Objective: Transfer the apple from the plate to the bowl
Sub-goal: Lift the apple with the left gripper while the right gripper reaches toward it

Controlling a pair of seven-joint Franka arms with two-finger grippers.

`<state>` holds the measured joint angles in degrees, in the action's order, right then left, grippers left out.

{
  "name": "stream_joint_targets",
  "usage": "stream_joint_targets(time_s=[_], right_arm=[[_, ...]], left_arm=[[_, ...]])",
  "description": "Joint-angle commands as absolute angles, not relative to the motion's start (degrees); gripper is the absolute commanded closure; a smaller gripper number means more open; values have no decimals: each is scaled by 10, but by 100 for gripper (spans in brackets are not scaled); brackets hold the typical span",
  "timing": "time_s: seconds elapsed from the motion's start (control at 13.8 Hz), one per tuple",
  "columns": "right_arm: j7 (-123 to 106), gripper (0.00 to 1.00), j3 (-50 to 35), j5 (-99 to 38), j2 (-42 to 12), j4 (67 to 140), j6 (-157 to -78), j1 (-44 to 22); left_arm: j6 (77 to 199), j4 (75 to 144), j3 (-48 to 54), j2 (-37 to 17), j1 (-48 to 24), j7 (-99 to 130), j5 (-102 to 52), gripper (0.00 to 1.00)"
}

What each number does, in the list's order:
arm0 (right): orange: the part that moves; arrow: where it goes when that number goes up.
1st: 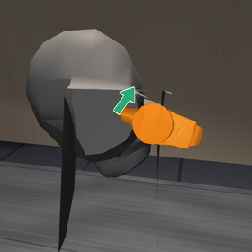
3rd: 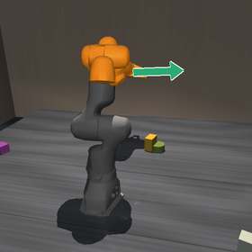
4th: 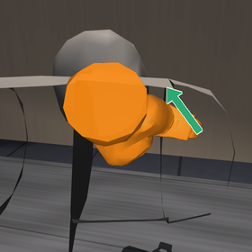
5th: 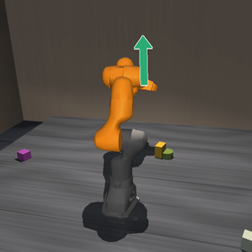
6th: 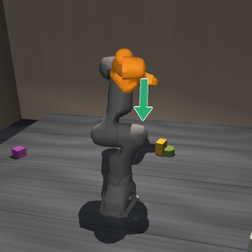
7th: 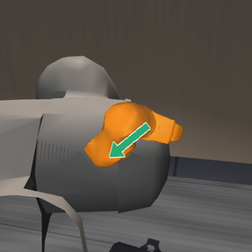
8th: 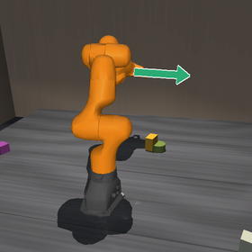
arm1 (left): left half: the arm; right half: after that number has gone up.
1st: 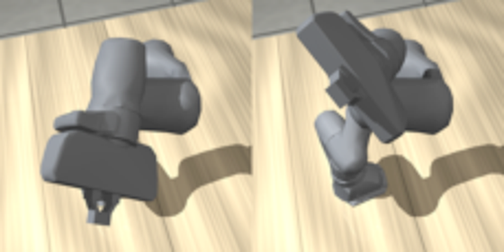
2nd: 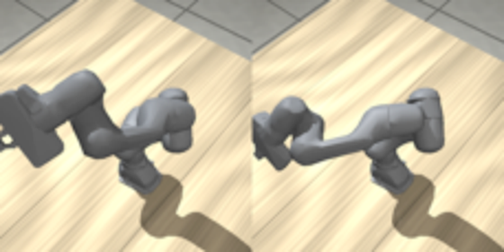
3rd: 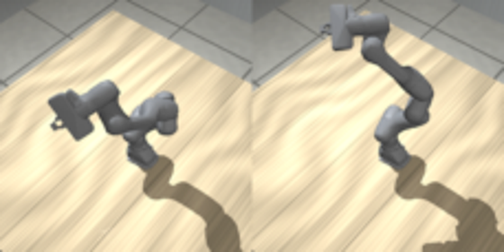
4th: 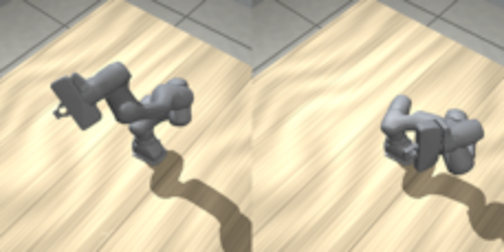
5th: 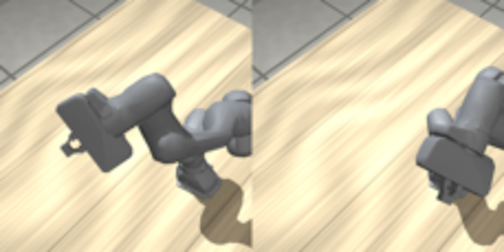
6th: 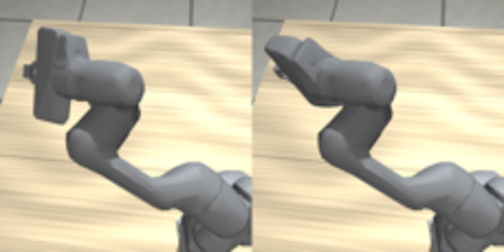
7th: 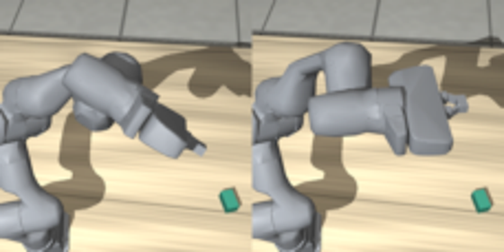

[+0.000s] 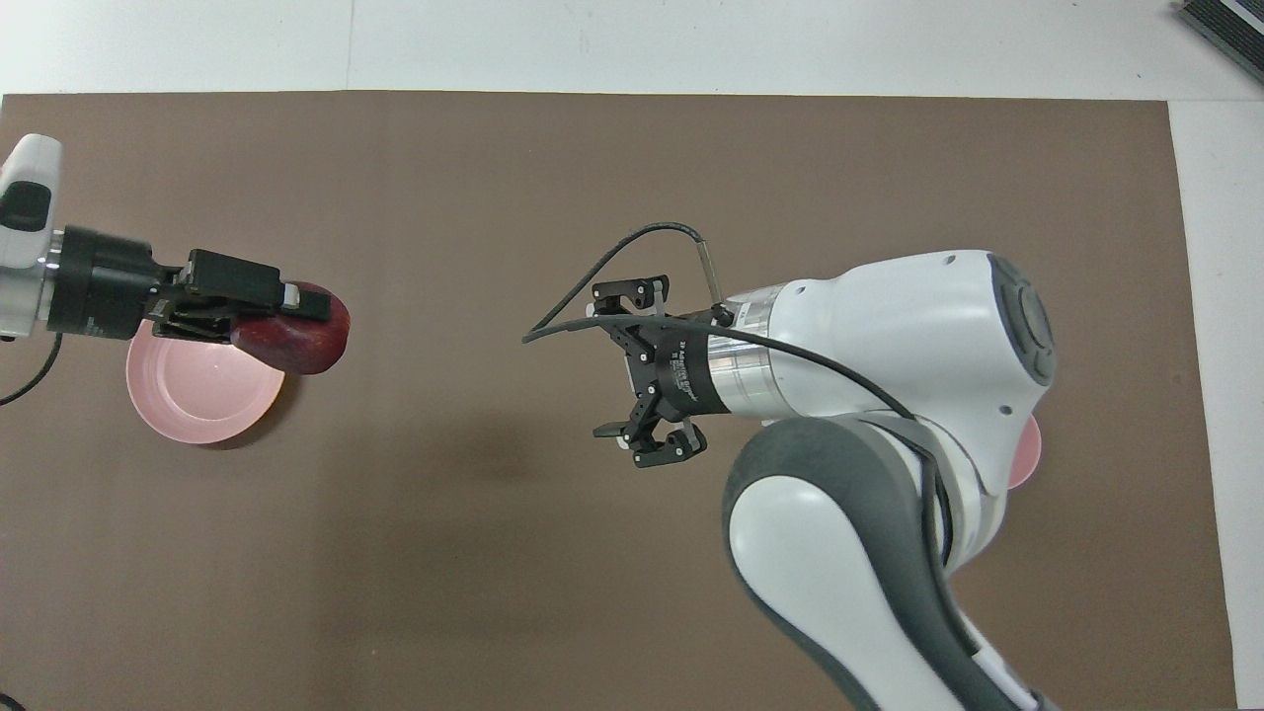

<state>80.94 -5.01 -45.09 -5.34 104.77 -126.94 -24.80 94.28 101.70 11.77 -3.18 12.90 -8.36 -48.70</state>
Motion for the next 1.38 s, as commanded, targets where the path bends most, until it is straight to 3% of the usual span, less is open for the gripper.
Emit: stream_joint_targets(time_s=[0.0, 0.22, 0.58, 1.31], right_arm=[[881, 0, -50, -469, -62, 1042, -1321, -265], [923, 0, -50, -497, -63, 1040, -1358, -285], [1014, 0, -50, -504, -67, 1034, -1371, -299], [1016, 0, -50, -504, -67, 1034, -1369, -300]], left_arm=[[927, 1025, 114, -15, 122, -84, -523, 100], [933, 1057, 117, 11, 115, -90, -570, 100], [989, 1096, 116, 34, 40, -135, -573, 100], [1010, 1107, 115, 39, -3, -192, -577, 100]])
